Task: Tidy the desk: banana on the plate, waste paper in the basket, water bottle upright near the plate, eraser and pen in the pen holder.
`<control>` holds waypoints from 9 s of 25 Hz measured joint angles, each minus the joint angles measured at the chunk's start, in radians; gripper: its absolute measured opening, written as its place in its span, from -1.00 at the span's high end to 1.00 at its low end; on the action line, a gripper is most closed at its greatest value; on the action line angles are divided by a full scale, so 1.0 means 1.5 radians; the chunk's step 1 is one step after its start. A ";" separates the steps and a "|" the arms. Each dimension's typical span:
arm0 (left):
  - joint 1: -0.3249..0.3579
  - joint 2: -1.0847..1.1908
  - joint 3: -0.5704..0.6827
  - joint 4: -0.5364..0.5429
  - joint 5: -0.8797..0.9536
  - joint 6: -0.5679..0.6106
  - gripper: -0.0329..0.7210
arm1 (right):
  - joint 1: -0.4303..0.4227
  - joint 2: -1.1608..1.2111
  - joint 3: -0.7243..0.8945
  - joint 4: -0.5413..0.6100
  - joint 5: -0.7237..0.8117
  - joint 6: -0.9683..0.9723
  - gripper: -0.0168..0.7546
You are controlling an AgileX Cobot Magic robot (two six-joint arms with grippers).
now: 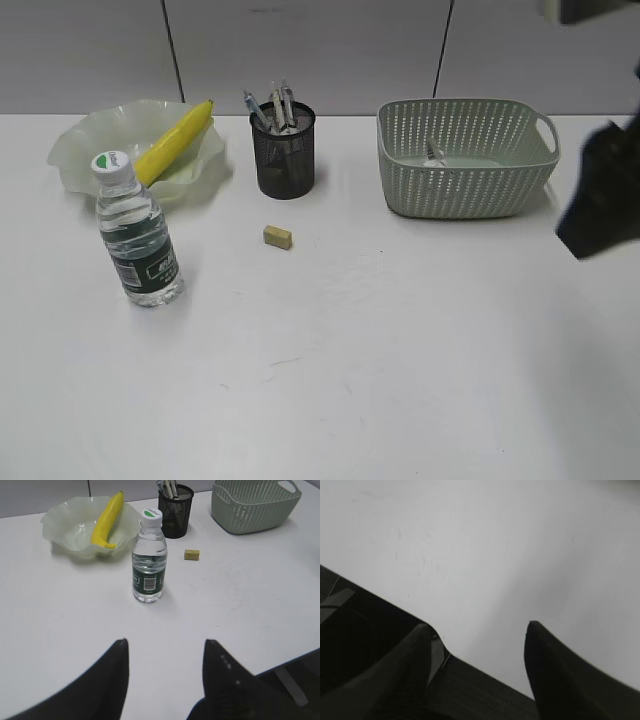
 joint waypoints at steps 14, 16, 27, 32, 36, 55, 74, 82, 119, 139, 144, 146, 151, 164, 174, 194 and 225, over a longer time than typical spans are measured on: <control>0.000 0.008 0.000 -0.004 0.000 0.000 -0.04 | 0.000 -0.508 0.393 0.007 -0.025 0.003 -0.27; 0.000 0.014 0.000 -0.005 -0.001 0.000 -0.04 | 0.000 -0.579 0.411 0.005 -0.043 0.003 -0.27; 0.000 0.256 -0.071 -0.061 -0.187 0.050 -0.04 | 0.001 -0.840 0.440 0.000 -0.109 0.003 -0.27; 0.000 0.470 -0.108 -0.108 -0.292 0.125 -0.04 | 0.001 -0.846 0.440 0.000 -0.109 0.003 -0.27; 0.000 0.671 -0.186 -0.114 -0.318 0.157 -0.04 | 0.001 -0.846 0.440 0.000 -0.109 0.003 -0.27; -0.073 1.281 -0.707 -0.052 -0.189 0.158 -0.24 | 0.001 -0.846 0.440 0.000 -0.109 0.003 -0.27; -0.054 1.573 -1.003 0.017 0.063 0.031 -0.48 | 0.001 -0.846 0.440 -0.004 -0.109 0.003 -0.27; -0.048 1.609 -1.003 -0.030 0.050 0.029 -0.48 | 0.001 -0.846 0.440 -0.004 -0.109 0.003 -0.27; -0.047 1.551 -1.158 -0.033 0.103 0.029 0.15 | 0.001 -0.846 0.440 -0.005 -0.110 0.003 -0.27; 0.027 1.629 -1.222 -0.061 -0.014 0.029 0.15 | 0.001 -0.846 0.440 -0.005 -0.110 0.003 -0.27; 0.026 1.631 -1.222 -0.063 -0.044 0.029 -0.02 | 0.001 -0.846 0.440 -0.005 -0.110 0.003 -0.27; 0.026 1.631 -1.222 -0.061 -0.049 0.029 -0.13 | 0.001 -0.846 0.440 -0.005 -0.110 0.003 -0.27; 0.026 1.627 -1.222 -0.055 -0.046 0.029 -0.21 | 0.001 -0.846 0.440 -0.005 -0.110 0.003 -0.27; 0.027 1.455 -1.221 -0.052 0.102 0.029 -0.22 | 0.001 -0.846 0.440 -0.005 -0.110 0.003 -0.27; 0.021 1.247 -1.212 -0.029 0.104 0.029 -0.13 | 0.001 -0.846 0.440 -0.005 -0.111 0.003 -0.27; 0.020 0.681 -0.482 0.037 0.106 0.029 -0.09 | 0.001 -0.846 0.440 -0.005 -0.111 0.003 -0.27; 0.020 0.073 0.001 -0.052 0.000 0.082 -0.03 | 0.001 -0.846 0.440 -0.005 -0.112 0.003 -0.27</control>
